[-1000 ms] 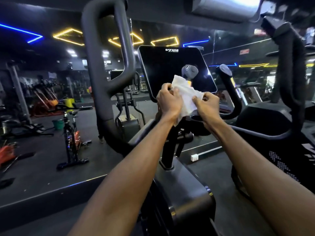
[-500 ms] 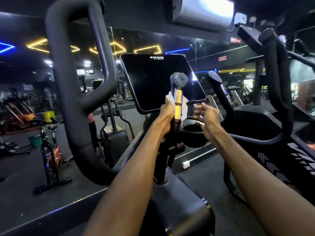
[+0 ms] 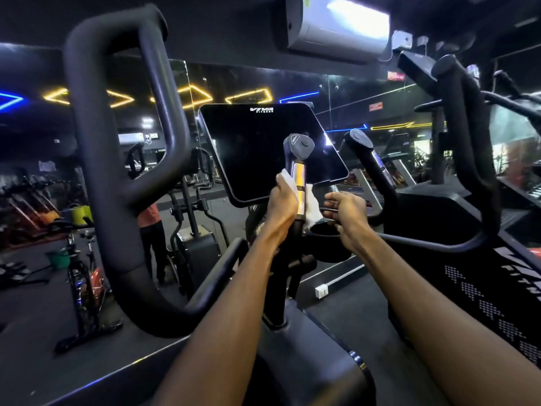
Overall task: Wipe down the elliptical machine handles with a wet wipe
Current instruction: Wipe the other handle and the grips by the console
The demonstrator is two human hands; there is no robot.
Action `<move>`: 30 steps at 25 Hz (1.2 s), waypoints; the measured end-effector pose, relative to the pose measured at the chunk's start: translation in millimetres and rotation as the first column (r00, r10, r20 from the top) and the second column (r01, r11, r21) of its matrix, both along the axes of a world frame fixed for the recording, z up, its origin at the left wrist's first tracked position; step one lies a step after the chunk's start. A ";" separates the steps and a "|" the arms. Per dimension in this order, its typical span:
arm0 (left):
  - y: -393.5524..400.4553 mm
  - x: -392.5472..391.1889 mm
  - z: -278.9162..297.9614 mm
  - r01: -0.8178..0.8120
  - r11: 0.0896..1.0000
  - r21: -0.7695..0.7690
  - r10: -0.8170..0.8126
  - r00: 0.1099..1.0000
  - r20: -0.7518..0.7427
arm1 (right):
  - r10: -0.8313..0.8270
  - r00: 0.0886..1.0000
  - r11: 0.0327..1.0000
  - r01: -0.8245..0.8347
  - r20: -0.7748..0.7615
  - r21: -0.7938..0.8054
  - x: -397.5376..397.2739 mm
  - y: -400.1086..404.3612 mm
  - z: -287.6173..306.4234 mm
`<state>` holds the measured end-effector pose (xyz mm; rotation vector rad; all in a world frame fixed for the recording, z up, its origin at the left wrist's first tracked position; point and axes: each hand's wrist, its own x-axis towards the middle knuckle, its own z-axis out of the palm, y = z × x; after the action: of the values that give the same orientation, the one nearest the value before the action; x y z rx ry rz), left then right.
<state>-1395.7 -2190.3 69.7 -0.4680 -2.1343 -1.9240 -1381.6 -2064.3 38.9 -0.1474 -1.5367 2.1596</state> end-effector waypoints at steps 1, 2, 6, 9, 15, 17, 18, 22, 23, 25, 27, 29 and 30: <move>2.0 1.5 9.3 -0.095 0.994 -0.058 0.092 0.994 -0.059 | -0.003 1.000 1.000 0.003 -0.001 0.022 -1.1 -4.1 2.7; 4.4 2.5 11.9 -0.155 0.984 -0.091 0.144 0.983 -0.117 | -0.011 1.000 0.999 0.011 -0.009 0.047 -1.7 -8.2 5.7; 5.4 25.1 -26.9 -0.292 0.927 -0.234 0.201 0.916 -0.347 | -0.021 0.999 0.996 0.024 -0.032 0.085 -4.1 -22.1 1.1; 8.4 15.4 -8.4 -0.360 0.883 -0.301 0.235 0.894 -0.380 | 0.061 0.998 0.997 -0.060 0.013 -0.048 -7.6 -30.8 -13.2; 24.4 39.4 -28.9 -0.680 0.553 -0.482 0.333 0.711 -0.620 | 0.084 0.996 0.991 -0.082 0.012 -0.103 -5.4 -23.0 -27.0; 26.7 28.7 -2.5 -0.645 0.620 -0.446 0.377 0.744 -0.552 | 0.081 0.997 0.992 -0.082 -0.014 -0.095 -5.3 -21.4 -22.2; 29.6 24.3 13.2 -0.621 0.663 -0.417 0.411 0.768 -0.491 | 0.068 0.997 0.995 -0.069 -0.022 -0.076 -5.2 -20.3 -18.4; 35.9 28.9 8.3 -0.745 0.573 -0.342 0.467 0.640 -0.610 | 0.031 0.993 0.999 -0.029 -0.112 0.017 -2.1 -8.0 -0.5; 35.3 32.2 9.0 -0.693 0.644 -0.324 0.447 0.684 -0.576 | 0.033 0.991 0.999 -0.029 -0.132 0.030 -3.2 -5.6 2.5; 34.6 18.5 35.8 -0.545 0.803 -0.244 0.419 0.805 -0.420 | 0.031 0.991 0.998 -0.024 -0.128 0.057 -5.8 -11.8 5.1; 34.2 -2.0 77.4 -0.385 0.915 -0.122 0.351 0.908 -0.230 | 0.044 0.992 0.993 -0.031 -0.121 0.110 -9.6 -33.6 2.3; 30.5 -14.1 92.7 -0.251 0.967 -0.035 0.243 0.957 -0.158 | 0.085 0.989 0.985 -0.065 -0.121 0.160 -8.7 -58.9 -1.4; 27.0 -14.5 93.8 -0.159 0.987 -0.033 0.152 0.975 -0.161 | 0.118 0.983 0.987 -0.101 -0.138 0.123 -7.5 -68.3 -2.7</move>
<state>-1410.3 -2163.4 163.5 -0.4326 -2.0525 -1.6980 -1389.2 -2132.6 36.2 0.1331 -1.6132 2.1063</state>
